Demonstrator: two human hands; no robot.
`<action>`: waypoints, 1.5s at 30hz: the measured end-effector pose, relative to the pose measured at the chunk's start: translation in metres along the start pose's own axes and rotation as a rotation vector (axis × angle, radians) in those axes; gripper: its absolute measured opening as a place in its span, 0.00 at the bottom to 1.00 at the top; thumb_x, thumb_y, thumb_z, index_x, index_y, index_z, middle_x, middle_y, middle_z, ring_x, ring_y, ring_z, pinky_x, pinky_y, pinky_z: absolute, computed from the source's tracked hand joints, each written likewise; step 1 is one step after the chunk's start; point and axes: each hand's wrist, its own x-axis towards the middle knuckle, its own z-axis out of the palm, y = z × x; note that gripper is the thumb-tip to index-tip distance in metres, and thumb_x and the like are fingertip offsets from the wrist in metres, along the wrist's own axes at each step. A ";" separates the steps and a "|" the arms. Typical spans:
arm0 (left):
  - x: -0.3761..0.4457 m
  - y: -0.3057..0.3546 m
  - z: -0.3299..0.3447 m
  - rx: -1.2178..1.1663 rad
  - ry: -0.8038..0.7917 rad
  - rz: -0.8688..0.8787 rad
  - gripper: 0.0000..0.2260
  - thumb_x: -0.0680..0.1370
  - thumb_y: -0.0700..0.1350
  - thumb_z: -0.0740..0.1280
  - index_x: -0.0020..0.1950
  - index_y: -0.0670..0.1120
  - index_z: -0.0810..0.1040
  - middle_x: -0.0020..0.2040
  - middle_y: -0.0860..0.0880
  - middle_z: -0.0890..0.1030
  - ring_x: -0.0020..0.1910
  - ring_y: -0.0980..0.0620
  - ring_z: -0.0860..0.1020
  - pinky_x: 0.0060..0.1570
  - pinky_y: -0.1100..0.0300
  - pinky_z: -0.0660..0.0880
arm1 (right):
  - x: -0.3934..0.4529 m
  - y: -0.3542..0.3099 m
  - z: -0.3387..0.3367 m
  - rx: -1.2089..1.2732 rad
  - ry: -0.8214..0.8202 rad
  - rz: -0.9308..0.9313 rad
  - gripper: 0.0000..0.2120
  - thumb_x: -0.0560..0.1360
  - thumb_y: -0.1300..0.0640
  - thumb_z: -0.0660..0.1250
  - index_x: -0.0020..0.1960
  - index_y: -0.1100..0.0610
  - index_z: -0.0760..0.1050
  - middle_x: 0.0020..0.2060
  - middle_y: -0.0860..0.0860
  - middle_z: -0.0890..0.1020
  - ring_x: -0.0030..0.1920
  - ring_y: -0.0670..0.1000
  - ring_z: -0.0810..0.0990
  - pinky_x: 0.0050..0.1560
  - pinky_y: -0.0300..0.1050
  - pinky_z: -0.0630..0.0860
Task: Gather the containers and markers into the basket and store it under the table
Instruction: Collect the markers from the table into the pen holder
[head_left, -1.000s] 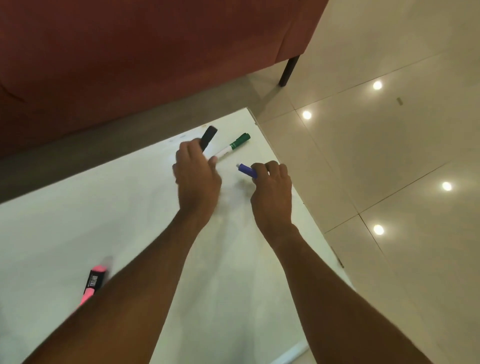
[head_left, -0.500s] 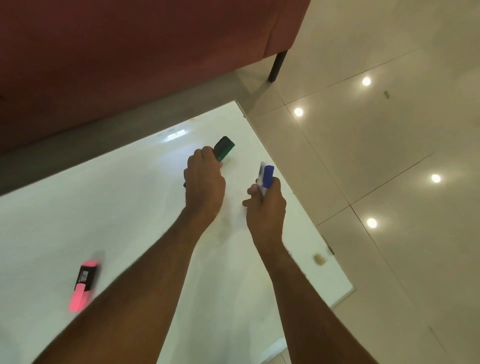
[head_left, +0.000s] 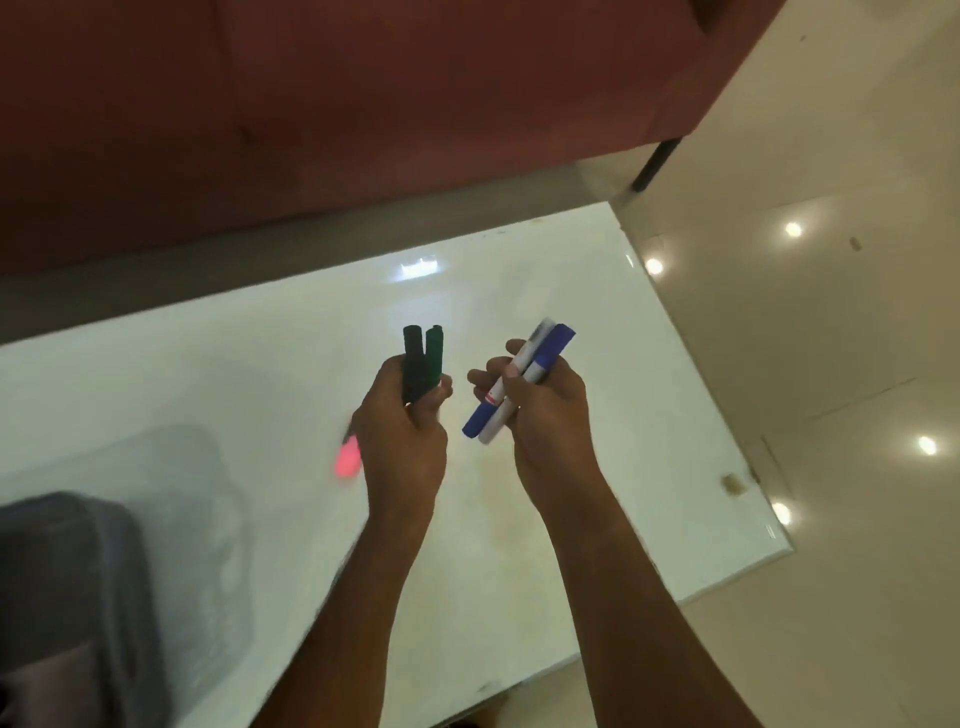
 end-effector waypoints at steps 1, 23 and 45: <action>-0.005 -0.003 -0.022 -0.029 0.017 0.009 0.10 0.80 0.40 0.69 0.61 0.43 0.79 0.53 0.47 0.86 0.54 0.46 0.84 0.61 0.42 0.79 | -0.015 0.003 0.015 -0.023 -0.035 -0.048 0.13 0.83 0.65 0.64 0.67 0.61 0.73 0.48 0.54 0.85 0.50 0.55 0.88 0.52 0.42 0.84; -0.126 -0.163 -0.402 -0.285 0.321 0.090 0.12 0.78 0.28 0.66 0.58 0.38 0.80 0.48 0.48 0.87 0.49 0.50 0.85 0.53 0.54 0.83 | -0.252 0.133 0.306 -0.449 -0.679 -0.260 0.12 0.81 0.70 0.65 0.63 0.65 0.74 0.51 0.58 0.87 0.55 0.55 0.88 0.64 0.62 0.80; -0.121 -0.224 -0.388 -0.244 0.013 0.052 0.19 0.79 0.30 0.66 0.65 0.47 0.76 0.62 0.47 0.83 0.65 0.52 0.79 0.68 0.56 0.75 | -0.241 0.177 0.308 -0.871 -0.776 -0.323 0.26 0.71 0.78 0.71 0.62 0.55 0.75 0.45 0.52 0.85 0.53 0.51 0.86 0.54 0.55 0.85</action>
